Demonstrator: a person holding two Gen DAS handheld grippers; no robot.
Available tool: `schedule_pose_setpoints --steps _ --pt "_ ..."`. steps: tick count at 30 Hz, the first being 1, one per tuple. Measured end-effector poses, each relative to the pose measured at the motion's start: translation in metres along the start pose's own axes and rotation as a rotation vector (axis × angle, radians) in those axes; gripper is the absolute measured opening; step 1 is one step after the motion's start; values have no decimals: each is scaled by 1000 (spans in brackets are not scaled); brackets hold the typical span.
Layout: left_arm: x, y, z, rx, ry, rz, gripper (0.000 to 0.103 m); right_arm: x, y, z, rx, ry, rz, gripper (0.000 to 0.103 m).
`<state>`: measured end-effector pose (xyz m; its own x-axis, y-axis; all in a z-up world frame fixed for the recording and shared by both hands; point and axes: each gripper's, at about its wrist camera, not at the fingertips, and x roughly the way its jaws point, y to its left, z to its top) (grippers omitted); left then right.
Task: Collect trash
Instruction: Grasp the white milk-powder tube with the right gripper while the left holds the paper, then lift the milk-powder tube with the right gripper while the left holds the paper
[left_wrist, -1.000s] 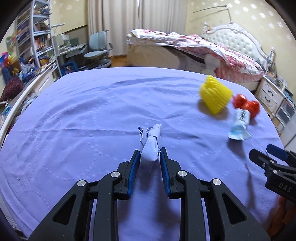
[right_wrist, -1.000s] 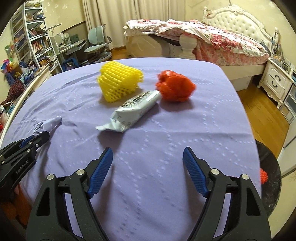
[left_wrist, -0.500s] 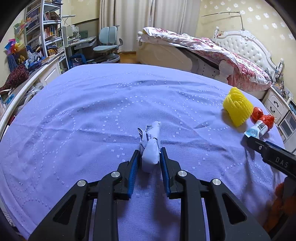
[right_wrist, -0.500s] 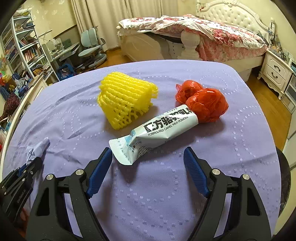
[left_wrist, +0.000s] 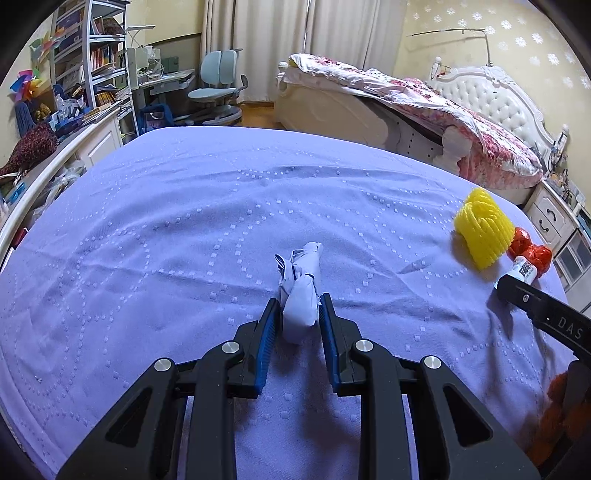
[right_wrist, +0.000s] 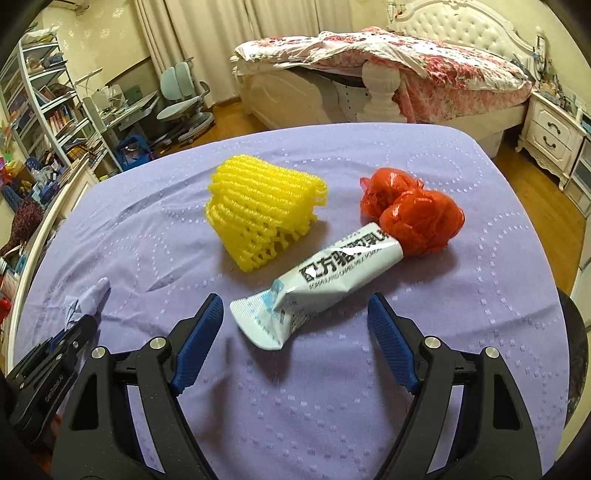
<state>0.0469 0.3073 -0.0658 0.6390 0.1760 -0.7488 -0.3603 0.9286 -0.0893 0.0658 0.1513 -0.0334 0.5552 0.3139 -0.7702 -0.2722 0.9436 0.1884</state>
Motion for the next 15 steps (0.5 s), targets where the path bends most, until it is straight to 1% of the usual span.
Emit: schedule_pose_setpoints --steps 4,6,7,9,11,12,13,15 --pt "4 3 2 -5 10 -4 26 12 1 5 6 8 -65 79" --pt "4 3 2 -5 11 -10 26 12 2 6 -8 12 -75 79" --pt "3 2 2 -4 11 -11 26 11 2 6 -19 15 -80 77" --pt "2 2 1 -4 11 -15 26 9 1 3 -52 15 -87 67" --pt "2 2 1 2 11 -20 26 3 -4 -3 -80 13 -80 51" --pt "1 1 1 9 9 -23 25 2 -7 -3 -84 13 -75 47" --pt "1 1 1 14 8 -24 25 -2 -12 -7 -91 15 -61 40" --pt "-1 -1 -1 26 5 -27 26 -7 -19 -11 -94 15 -39 38"
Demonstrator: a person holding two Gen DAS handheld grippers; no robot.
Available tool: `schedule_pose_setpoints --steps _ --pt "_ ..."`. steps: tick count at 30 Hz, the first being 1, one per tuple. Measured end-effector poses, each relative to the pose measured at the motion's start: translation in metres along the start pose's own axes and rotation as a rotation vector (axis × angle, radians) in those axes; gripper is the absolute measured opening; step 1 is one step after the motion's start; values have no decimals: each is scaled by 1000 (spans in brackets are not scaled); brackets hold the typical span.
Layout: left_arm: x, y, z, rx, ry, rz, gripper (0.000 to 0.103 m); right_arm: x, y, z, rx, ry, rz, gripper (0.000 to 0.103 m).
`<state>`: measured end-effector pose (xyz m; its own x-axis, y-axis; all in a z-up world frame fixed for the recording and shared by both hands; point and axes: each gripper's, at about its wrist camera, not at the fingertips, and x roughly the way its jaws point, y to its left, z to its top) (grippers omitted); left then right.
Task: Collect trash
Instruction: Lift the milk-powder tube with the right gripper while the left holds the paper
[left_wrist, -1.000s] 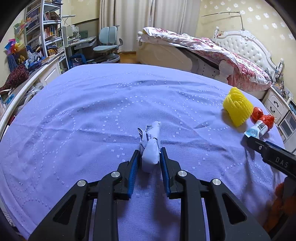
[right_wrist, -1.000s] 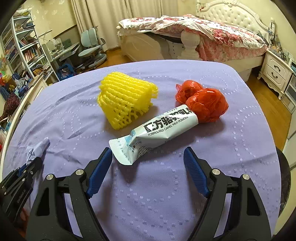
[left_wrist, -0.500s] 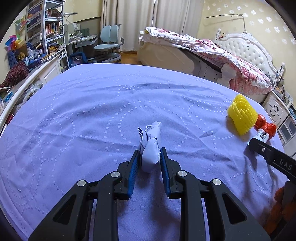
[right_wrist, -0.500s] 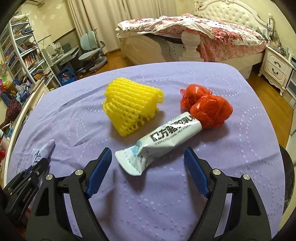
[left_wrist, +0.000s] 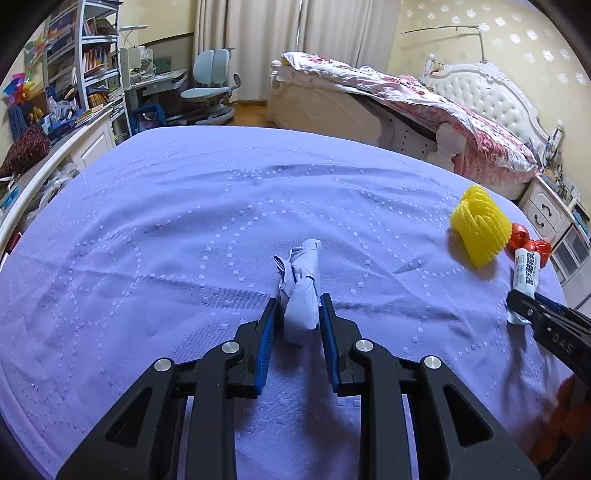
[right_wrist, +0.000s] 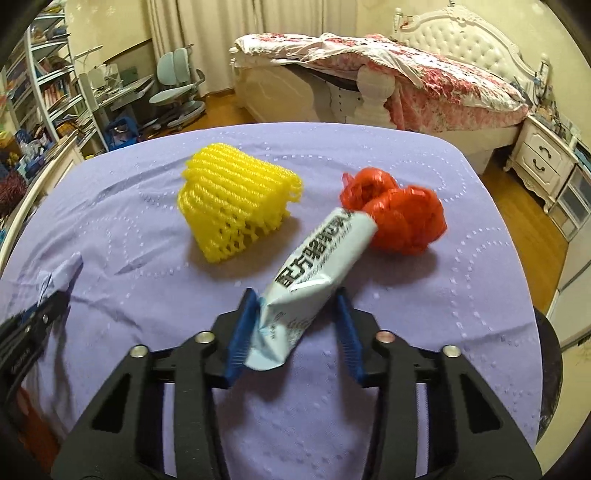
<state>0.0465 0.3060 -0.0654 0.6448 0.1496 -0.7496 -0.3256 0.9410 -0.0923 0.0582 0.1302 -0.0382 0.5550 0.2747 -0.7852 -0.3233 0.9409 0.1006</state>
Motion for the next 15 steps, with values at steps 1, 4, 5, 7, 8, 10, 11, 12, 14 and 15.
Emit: schedule_pose_setpoints --steps 1,4,5,7,8,10,11,12,14,15 --pt "0 0 0 2 -1 -1 26 -5 -4 -6 -4 -2 7 38" --pt "-2 -1 -3 0 -3 -9 26 -14 -7 -18 -24 -9 13 38" --pt "-3 0 -4 -4 -2 -13 26 -17 -9 -22 -29 -9 18 38" --pt "-5 0 -6 -6 -1 -22 25 -22 -12 -27 -29 -9 24 38" --pt "-6 -1 -7 -4 -1 -24 25 -24 -14 -29 -28 -9 28 37" --pt "-9 -1 -9 -3 -2 -31 25 -28 -16 -33 -27 -11 32 37" --pt "-10 -2 -11 -3 -1 -37 25 -29 -17 -34 -26 -11 35 37" --pt "-12 -3 -13 -2 -1 -41 25 -30 -17 -35 -25 -11 37 37" --pt "-15 -7 -17 -1 -4 -48 25 -35 -20 -40 -20 -13 41 37" --pt "-18 -9 -19 -1 -8 -55 25 -36 -21 -40 -19 -14 43 37"
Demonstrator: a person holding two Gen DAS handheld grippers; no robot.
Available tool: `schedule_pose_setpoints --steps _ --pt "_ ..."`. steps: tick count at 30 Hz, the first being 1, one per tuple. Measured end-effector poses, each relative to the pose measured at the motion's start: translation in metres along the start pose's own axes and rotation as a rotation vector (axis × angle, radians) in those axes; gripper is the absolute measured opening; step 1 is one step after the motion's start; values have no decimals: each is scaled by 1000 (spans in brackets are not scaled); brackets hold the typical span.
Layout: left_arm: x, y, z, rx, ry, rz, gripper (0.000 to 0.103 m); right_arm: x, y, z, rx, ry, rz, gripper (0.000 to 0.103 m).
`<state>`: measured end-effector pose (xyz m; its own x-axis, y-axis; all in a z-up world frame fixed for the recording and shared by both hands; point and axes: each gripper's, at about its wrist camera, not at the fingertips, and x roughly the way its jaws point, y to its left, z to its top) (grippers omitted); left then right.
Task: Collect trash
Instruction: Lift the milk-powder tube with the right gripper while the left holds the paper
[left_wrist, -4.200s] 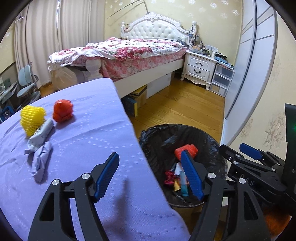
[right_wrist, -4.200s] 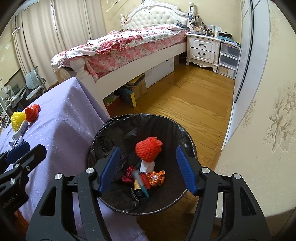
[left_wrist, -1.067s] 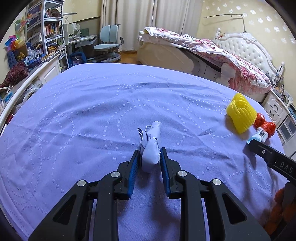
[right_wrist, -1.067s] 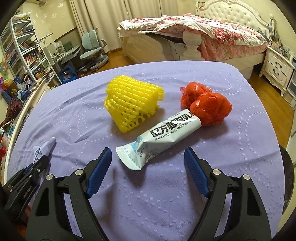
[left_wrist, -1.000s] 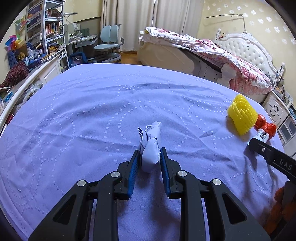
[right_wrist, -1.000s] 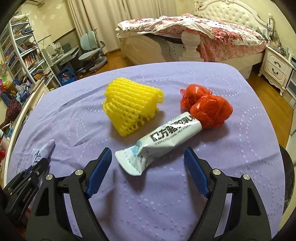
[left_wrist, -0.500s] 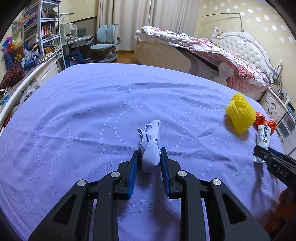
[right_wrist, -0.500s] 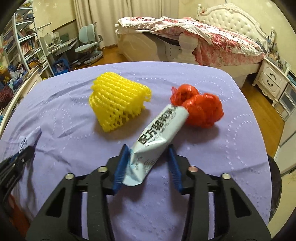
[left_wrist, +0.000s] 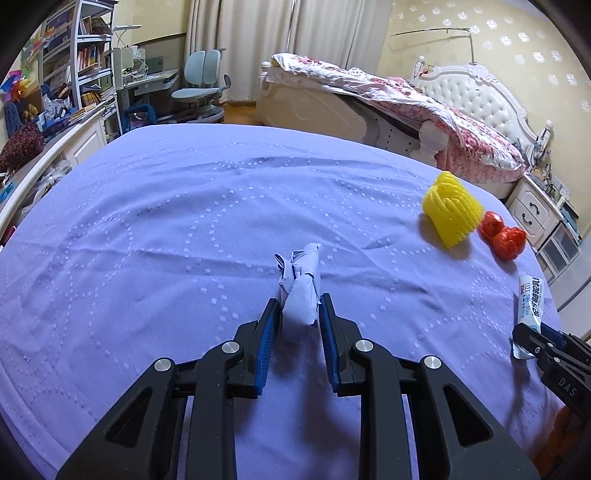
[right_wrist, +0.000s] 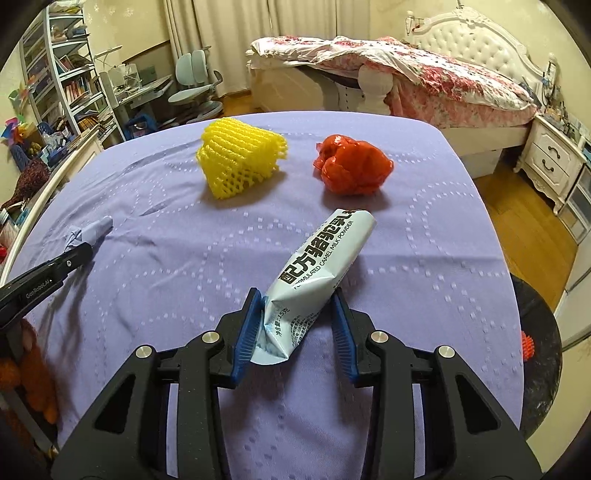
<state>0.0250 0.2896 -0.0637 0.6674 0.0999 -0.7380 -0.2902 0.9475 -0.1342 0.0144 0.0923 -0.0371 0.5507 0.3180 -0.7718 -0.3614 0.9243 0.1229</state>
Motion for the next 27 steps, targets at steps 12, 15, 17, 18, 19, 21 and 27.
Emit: schedule_pose_setpoints --steps 12,15,17,18,19,21,27 --pt "-18 -28 -19 18 -7 -54 25 -23 -11 -20 -24 -39 -17 37" --pt "-23 -37 -26 31 -9 -59 25 -29 -17 -23 -23 -47 -17 37" --pt "-25 -42 -31 41 -6 -65 25 -31 -21 -25 -15 -42 -10 37" --pt "-26 -45 -32 43 -3 -68 25 -32 -22 -26 -13 -41 -8 37" --pt "-26 -47 -35 45 0 -71 25 -33 -24 -27 -9 -41 -5 37" --pt "-26 -51 -37 51 7 -67 25 -32 -26 -27 -6 -32 0 37" --pt "-24 -53 -37 48 20 -63 28 -30 -30 -28 7 -5 23 39"
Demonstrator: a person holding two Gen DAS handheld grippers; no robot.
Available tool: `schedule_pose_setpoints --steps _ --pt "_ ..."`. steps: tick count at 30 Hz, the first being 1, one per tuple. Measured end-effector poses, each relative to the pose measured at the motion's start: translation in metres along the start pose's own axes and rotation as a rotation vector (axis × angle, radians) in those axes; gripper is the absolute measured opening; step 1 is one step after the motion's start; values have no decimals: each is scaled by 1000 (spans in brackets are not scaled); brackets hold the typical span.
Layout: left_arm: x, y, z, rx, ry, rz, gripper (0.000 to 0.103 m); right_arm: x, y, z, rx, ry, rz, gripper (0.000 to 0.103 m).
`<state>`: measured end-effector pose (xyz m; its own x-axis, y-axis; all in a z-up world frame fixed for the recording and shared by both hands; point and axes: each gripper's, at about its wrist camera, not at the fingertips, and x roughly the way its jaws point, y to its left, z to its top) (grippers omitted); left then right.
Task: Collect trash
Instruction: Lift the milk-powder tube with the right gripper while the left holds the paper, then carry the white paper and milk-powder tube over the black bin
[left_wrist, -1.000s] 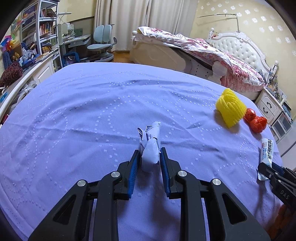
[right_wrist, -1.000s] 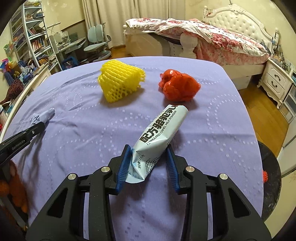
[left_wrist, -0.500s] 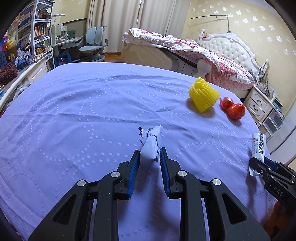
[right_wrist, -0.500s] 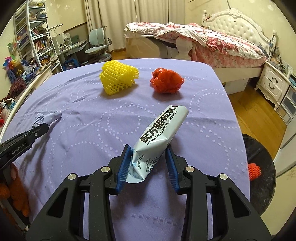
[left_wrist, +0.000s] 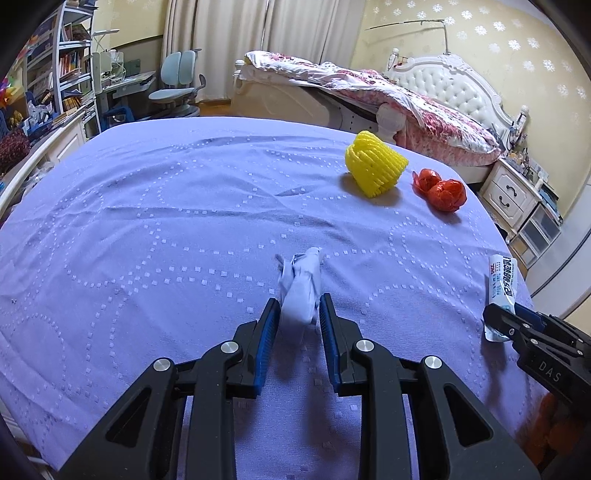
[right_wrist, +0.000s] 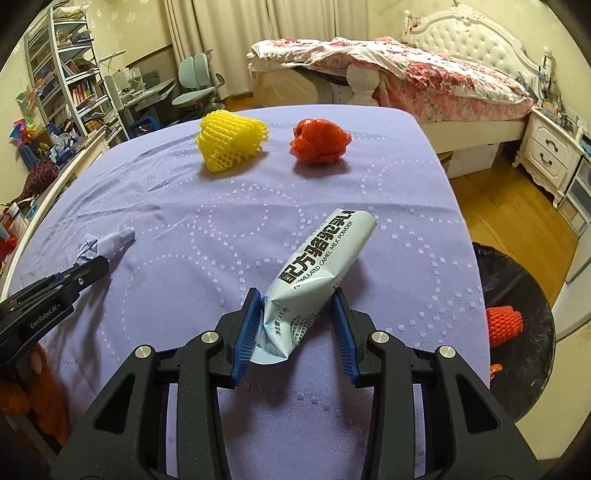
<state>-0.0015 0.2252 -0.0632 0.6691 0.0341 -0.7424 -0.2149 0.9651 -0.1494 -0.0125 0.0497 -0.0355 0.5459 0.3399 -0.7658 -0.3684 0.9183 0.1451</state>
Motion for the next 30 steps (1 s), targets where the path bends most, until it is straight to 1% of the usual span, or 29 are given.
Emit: schedule_pose_setpoints --steps 1,2,3,4,5,9,12,14,19,21,22,26,30 --pt "0 0 -1 0 0 1 35 0 0 -1 2 1 4 40" --pt "0 0 -1 -1 1 1 42 0 -1 -1 6 1 8 46" --pt "1 0 1 -2 3 -2 44 0 -1 -3 8 0 6 50" --pt "1 0 1 -2 3 -5 47 0 -2 -3 13 -3 2 58" --pt "2 0 2 -1 5 -5 49 0 -2 -4 18 -5 1 60" --pt "10 0 6 -3 28 -7 50 1 -4 -5 37 -4 4 61" --pt "10 -5 5 18 28 -10 49 2 -6 -3 48 -6 -3 61" --pt "11 -9 4 40 30 -13 38 3 -7 -2 58 -9 -7 61" --pt "10 -15 0 76 24 -6 34 5 -3 1 50 -7 -8 60" --pt "9 -14 -1 73 21 -6 34 6 2 1 24 -2 -8 48" --pt "7 -14 -1 69 17 -7 34 6 2 1 21 -2 -6 39" --pt "3 -13 0 60 2 -11 34 2 4 0 3 -8 -1 39" --pt "-1 -18 -1 45 0 -39 34 -5 1 -1 6 -20 2 39"
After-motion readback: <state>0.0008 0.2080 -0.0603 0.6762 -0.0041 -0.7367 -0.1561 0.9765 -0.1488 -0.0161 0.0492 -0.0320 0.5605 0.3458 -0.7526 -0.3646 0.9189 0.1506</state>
